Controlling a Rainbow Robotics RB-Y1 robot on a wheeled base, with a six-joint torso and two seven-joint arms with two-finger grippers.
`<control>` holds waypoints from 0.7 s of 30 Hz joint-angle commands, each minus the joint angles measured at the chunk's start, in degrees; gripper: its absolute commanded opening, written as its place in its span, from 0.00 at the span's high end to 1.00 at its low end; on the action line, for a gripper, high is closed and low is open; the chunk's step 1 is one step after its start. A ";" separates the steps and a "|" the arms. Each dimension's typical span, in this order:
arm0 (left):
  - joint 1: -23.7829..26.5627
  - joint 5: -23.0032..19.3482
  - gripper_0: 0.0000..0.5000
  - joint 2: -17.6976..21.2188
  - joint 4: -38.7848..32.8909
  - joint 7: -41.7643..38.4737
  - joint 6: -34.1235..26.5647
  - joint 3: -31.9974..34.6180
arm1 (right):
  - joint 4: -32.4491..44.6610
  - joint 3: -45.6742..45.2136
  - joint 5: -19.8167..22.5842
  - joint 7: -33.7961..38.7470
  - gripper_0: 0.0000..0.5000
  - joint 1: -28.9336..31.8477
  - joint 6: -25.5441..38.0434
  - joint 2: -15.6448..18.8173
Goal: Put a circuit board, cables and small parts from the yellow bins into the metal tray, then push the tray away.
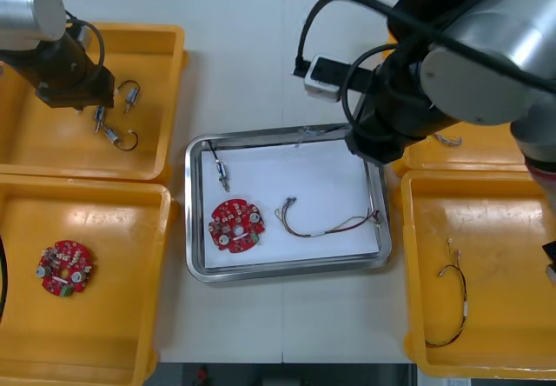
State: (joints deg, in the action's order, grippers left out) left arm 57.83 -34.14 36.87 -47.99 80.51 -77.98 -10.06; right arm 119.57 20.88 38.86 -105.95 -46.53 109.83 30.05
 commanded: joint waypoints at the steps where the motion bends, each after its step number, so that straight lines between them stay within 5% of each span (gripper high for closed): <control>1: 3.08 -0.23 0.00 -1.62 1.41 7.82 2.13 -0.57 | 0.93 5.22 -3.09 -2.77 1.00 -0.06 0.17 -1.75; 10: 0.62 -0.58 0.00 -1.98 1.58 8.26 5.56 -2.77 | -6.63 9.53 -7.13 -12.52 1.00 -0.06 -6.38 -2.02; 21: -0.70 0.48 0.00 -1.71 1.58 9.40 6.26 -3.47 | -15.42 14.37 -7.75 -13.32 1.00 1.00 -15.26 -2.02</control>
State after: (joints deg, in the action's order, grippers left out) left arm 57.73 -34.26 35.25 -45.75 80.76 -72.34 -13.07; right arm 106.17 33.97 31.23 -117.68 -46.38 97.09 28.89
